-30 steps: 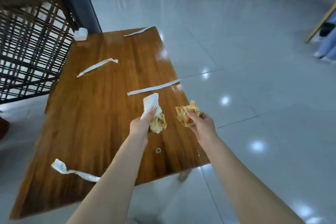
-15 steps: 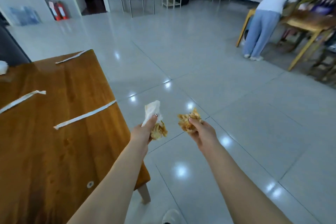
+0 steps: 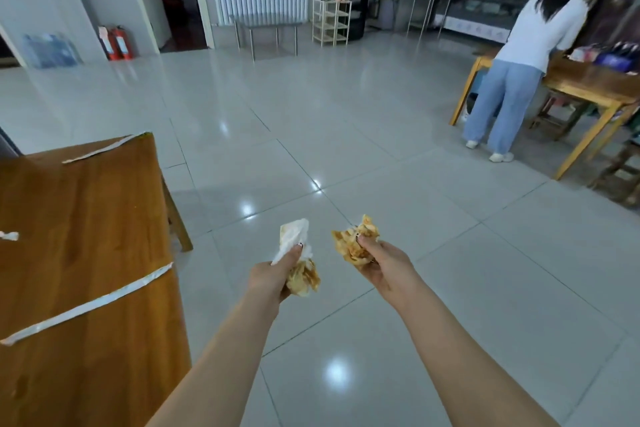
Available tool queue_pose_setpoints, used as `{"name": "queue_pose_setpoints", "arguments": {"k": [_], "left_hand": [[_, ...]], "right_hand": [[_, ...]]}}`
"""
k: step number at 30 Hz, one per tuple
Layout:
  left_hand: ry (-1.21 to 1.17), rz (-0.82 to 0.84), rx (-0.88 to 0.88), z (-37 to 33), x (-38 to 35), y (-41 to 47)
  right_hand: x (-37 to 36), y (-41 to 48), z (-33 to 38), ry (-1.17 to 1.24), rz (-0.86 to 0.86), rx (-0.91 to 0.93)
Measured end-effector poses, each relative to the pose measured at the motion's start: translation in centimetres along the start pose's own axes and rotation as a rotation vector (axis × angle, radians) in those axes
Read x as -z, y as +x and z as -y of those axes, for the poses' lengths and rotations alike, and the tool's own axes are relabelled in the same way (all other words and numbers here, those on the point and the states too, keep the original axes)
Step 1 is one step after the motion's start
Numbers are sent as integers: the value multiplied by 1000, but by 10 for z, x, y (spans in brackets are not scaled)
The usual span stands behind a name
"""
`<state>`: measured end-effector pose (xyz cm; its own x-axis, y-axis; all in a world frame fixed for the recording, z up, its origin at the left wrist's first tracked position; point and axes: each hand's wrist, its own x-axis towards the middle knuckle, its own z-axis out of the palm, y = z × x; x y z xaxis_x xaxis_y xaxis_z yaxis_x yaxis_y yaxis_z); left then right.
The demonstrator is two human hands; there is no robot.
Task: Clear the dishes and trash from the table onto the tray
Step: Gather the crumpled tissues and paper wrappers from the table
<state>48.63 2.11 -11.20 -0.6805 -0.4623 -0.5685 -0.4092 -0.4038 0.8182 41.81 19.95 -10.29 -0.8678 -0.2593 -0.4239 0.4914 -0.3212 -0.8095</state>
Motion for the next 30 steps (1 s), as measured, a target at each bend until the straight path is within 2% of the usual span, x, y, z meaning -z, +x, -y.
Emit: {"name": "queue_pose_setpoints", "arguments": {"k": [7,21,30], "left_hand": [[-60,-4,-40,-42,-43,51],[-142,-227,-110,-133,-135,170],[-214,-351,-70,-171,-129,257]], "right_hand": [[-9,77,43,-5,81,-18],[-46,272,127,-153,324,-164],[-95,380,134,-192,375,-268]]}}
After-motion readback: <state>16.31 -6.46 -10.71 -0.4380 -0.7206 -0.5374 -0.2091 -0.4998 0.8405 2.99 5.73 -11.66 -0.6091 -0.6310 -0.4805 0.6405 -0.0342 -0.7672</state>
